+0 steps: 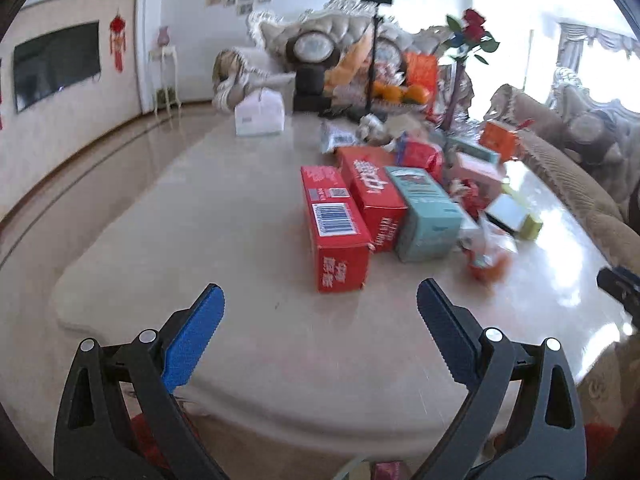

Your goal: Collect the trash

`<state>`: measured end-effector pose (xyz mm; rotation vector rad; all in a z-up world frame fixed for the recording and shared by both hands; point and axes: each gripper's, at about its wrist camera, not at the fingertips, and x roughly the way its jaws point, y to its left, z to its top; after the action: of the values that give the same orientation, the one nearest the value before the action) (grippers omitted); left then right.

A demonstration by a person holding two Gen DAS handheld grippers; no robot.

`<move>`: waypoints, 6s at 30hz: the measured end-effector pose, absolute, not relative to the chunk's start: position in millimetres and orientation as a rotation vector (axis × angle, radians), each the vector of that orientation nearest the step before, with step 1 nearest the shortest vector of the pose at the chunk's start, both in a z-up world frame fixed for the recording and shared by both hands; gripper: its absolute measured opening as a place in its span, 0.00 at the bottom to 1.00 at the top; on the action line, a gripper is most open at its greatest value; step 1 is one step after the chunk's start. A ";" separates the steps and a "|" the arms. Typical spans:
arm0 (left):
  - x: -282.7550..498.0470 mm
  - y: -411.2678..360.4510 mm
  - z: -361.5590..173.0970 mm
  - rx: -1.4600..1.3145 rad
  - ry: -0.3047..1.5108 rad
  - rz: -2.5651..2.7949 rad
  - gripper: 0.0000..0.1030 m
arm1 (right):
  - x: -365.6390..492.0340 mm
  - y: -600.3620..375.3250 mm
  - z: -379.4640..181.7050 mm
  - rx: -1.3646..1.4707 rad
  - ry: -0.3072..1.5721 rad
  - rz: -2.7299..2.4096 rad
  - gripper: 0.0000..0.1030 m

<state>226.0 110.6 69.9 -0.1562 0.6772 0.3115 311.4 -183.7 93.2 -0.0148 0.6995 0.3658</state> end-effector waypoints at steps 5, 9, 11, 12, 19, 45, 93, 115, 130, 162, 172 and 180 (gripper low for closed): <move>250.4 120.8 59.1 -0.142 0.719 0.337 0.92 | 350.3 -171.4 84.6 -0.033 0.745 0.356 0.71; 258.2 139.6 60.6 -0.145 0.732 0.362 0.92 | 370.3 -163.0 77.1 -0.048 0.776 0.363 0.71; 260.1 148.0 60.3 -0.156 0.748 0.364 0.92 | 376.8 -159.5 74.3 -0.063 0.789 0.357 0.71; 263.8 151.5 59.4 -0.152 0.757 0.366 0.92 | 381.8 -157.6 72.4 -0.067 0.797 0.353 0.71; 278.8 181.5 55.3 -0.138 0.795 0.384 0.92 | 415.3 -149.5 65.3 -0.117 0.848 0.321 0.71; 200.6 157.8 96.1 -0.144 0.703 0.083 0.34 | 326.8 -204.0 107.1 0.136 0.784 0.496 0.28; 70.0 28.9 -88.4 -0.137 1.030 0.004 0.79 | 118.6 -193.7 -79.9 0.153 1.140 0.471 0.80; 272.6 99.0 62.2 -0.035 0.774 0.170 0.79 | 249.4 -147.7 94.4 0.005 0.677 0.534 0.80; 317.3 121.6 52.2 -0.112 0.824 0.187 0.79 | 338.2 -129.6 93.2 0.146 0.788 0.462 0.80; 372.2 149.1 43.7 -0.065 0.962 0.271 0.79 | 400.3 -108.5 66.2 0.002 0.963 0.329 0.80; 354.8 159.3 54.4 -0.101 0.938 0.189 0.39 | 376.4 -130.5 71.3 0.039 0.905 0.384 0.39; 226.6 140.2 100.7 -0.153 0.744 0.059 0.39 | 268.7 -183.7 121.3 0.167 0.755 0.551 0.39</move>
<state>226.6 140.2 100.7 -0.1526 0.7436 0.0589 268.7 -183.7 121.3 0.1671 0.7547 0.5513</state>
